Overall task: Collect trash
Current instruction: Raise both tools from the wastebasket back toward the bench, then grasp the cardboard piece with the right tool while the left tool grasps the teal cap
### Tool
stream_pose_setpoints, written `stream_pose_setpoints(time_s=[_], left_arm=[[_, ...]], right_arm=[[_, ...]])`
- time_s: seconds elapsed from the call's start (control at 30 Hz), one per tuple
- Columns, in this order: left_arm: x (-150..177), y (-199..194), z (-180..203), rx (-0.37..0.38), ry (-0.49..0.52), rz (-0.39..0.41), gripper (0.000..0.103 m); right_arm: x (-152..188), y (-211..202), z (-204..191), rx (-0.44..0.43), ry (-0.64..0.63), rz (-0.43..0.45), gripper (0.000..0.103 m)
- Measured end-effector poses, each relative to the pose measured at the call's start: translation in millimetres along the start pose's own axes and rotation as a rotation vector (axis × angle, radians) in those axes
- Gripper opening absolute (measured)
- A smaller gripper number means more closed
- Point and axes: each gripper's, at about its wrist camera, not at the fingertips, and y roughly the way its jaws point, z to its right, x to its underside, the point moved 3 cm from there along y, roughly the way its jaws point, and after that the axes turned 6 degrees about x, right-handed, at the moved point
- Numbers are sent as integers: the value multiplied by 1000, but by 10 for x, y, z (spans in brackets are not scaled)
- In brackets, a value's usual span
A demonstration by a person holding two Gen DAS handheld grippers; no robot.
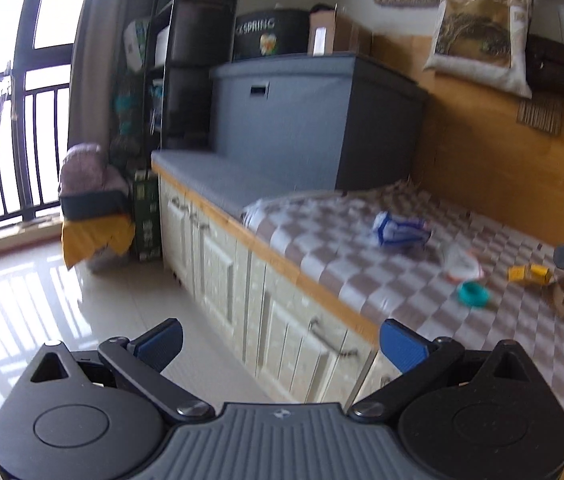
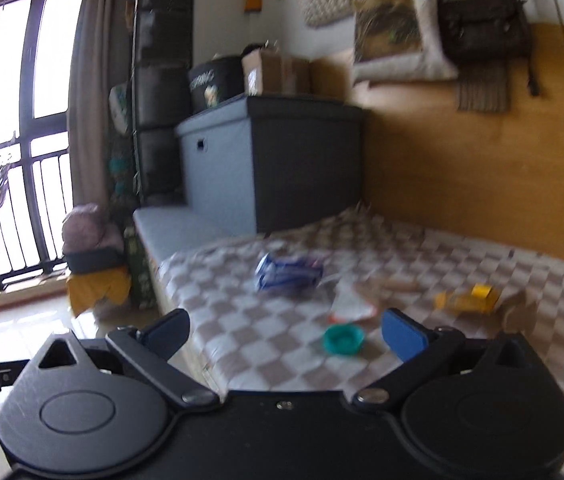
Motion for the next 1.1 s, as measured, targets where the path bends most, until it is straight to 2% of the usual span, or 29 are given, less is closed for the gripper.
stream_pose_setpoints(time_s=[0.2,0.37,0.5,0.63,0.87,1.0,1.1], left_arm=[[-373,134,401,76,18,97,103],[-535,310,780,135,43,143,103],[-596,527,1073,177,61,131,103],[-642,769,1353,182,74,104,103],[-598,1277,1801,224,126,29,103],[-491,1579,2014,266,176,-32,103],[-395,1760,2138,285,209,-70,103]], right_arm=[[-301,29,261,89,26,151,103],[-481,145,546,172,55,241,103],[-490,284,823,315,55,288,103],[-441,495,1173,426,44,257,103],[-148,921,1892,528,125,146,103],[48,1182,2187,509,195,67,103],[183,1363,2321,439,264,4,103]])
